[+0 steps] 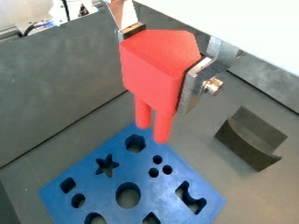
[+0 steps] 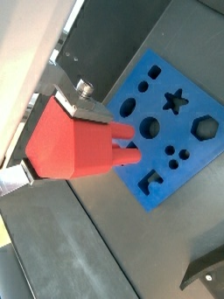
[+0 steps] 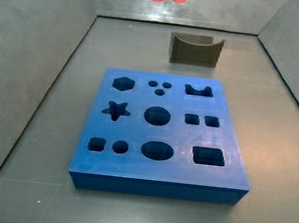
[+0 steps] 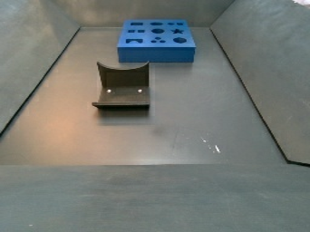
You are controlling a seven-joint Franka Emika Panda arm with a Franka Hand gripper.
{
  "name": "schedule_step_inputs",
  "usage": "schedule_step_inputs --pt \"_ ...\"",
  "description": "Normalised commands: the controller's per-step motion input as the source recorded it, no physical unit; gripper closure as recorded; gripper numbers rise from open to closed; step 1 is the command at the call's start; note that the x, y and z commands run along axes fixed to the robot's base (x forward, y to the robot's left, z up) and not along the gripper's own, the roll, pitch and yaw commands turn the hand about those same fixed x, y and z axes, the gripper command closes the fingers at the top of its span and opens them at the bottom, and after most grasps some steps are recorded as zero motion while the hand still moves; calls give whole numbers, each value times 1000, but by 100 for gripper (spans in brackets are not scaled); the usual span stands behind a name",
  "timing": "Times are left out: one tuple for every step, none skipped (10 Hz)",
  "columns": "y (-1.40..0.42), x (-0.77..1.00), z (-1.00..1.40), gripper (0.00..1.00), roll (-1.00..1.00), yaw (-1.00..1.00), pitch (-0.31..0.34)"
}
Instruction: Insert the 3 prong object.
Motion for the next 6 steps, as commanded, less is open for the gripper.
schedule_step_inputs --pt "0 0 -151 100 0 -111 0" --pt "0 57 -506 100 39 -97 -27" --pt "0 26 -631 100 69 -37 -31" --pt "0 0 -660 100 33 -37 -36" --pt "0 0 -689 100 0 -51 -19" --pt "0 0 -669 100 -27 -43 -4"
